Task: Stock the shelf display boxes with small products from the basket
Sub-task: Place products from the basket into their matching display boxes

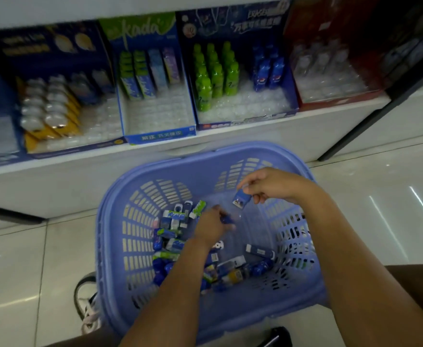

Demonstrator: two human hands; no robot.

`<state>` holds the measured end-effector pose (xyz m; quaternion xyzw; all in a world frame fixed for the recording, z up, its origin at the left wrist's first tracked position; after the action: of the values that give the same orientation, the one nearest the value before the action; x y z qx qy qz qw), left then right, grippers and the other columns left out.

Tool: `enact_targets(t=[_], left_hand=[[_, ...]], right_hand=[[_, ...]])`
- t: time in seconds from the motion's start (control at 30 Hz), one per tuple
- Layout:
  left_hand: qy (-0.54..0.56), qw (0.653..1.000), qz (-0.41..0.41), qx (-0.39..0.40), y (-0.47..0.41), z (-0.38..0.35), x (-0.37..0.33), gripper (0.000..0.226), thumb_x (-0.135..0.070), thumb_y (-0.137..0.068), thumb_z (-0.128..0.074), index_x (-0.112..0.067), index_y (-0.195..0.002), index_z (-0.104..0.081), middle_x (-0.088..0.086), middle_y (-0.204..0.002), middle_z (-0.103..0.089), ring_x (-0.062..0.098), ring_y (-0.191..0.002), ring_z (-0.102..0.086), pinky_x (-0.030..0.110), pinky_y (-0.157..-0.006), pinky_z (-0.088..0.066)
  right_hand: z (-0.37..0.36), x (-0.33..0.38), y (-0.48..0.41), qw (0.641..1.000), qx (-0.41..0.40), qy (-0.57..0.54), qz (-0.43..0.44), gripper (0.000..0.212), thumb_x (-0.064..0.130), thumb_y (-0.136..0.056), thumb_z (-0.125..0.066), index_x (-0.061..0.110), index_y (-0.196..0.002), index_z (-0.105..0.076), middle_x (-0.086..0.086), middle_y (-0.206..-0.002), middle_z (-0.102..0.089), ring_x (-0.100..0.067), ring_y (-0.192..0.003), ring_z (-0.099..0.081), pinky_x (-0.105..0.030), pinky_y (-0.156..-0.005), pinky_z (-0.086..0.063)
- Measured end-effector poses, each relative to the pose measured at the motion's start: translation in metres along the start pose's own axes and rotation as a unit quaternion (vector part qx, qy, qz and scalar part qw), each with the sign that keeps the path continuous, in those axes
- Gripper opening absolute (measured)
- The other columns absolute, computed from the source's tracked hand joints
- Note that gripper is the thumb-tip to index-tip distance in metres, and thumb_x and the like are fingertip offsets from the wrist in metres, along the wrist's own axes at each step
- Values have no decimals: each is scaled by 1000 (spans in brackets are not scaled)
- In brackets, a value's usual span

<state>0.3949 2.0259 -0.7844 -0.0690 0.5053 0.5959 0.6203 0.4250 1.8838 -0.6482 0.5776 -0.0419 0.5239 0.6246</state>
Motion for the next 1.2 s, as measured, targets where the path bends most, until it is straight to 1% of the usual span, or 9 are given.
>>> enact_targets(t=[0.13,0.27,0.37,0.5,0.6,0.7,0.83,1.1,1.2], left_hand=[[188,981,33,-26,18,56,-20,33,-22,-78,-77,-4,-101,-61,5,-86,-63,24,-81,-61,37,-75,-51],[405,914,-13,-22,61,102,-33,6,-6,-84,-68,-11,-87,-69,1,-77,-66,11,-70,-64,25,-74,-56],[454,888,-50,-45,92,141,-38,8,-5,-86,-63,-11,-86,-69,-2,-73,-67,8,-68,-64,23,-72,-57],[483,860,-91,-135,121,193,-42,12,-10,-90,-58,-14,-85,-69,-5,-71,-65,1,-56,-57,14,-54,-48],[487,843,-114,-196,136,218,-37,12,-12,-90,-61,-17,-95,-70,-2,-80,-64,2,-61,-59,15,-55,-49],[541,788,-113,-272,145,232,-26,17,-9,-90,-60,-19,-102,-68,-2,-82,-68,5,-66,-64,17,-61,-52],[615,702,-103,-343,151,241,-11,17,-8,-93,-57,-21,-99,-67,3,-91,-70,10,-74,-66,18,-67,-55],[631,674,-118,-365,143,253,1,26,-5,-91,-59,-8,-116,-63,7,-99,-69,13,-82,-66,18,-72,-55],[641,667,-127,-358,139,252,3,25,-4,-90,-60,-7,-114,-64,5,-97,-71,10,-80,-69,18,-71,-55]], right_hand=[[2,25,12,995,-48,-59,57,26,6,-92,-57,-4,-116,-59,-6,-76,-60,-14,-66,-57,-19,-62,-49],[0,66,27,971,-90,-134,179,23,4,-88,-60,1,-111,-63,-4,-77,-63,-9,-62,-57,-15,-60,-48],[-3,107,33,939,-153,-160,263,20,4,-87,-62,10,-106,-65,6,-71,-63,-3,-57,-55,-13,-54,-43],[-6,164,22,900,-251,-160,318,17,4,-85,-66,17,-94,-60,1,-78,-60,0,-54,-58,-16,-53,-48],[-19,214,8,876,-292,-97,370,16,8,-83,-68,16,-96,-62,1,-81,-60,-8,-64,-59,-18,-61,-52],[-38,261,-12,855,-323,46,403,19,9,-84,-65,8,-104,-63,1,-87,-62,-5,-70,-55,-6,-66,-44],[-54,300,-54,843,-317,266,344,27,12,-90,-57,8,-117,-57,-12,-116,-63,-26,-105,-59,-34,-91,-48],[-52,319,-88,849,-255,357,296,35,12,-89,-62,6,-123,-58,-14,-128,-58,-28,-117,-54,-32,-100,-42],[-53,322,-91,831,-263,391,294,33,11,-89,-62,3,-121,-60,-16,-127,-58,-29,-116,-55,-32,-99,-41]])
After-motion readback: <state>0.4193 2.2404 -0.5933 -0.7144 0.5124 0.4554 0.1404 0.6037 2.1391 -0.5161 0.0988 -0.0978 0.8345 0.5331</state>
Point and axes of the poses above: each hand's wrist, its own y-axis away from the middle knuckle, its own z-axis out of the back of the hand, x = y × z, the point moved 5 cm from there along -y, towards the middle knuckle
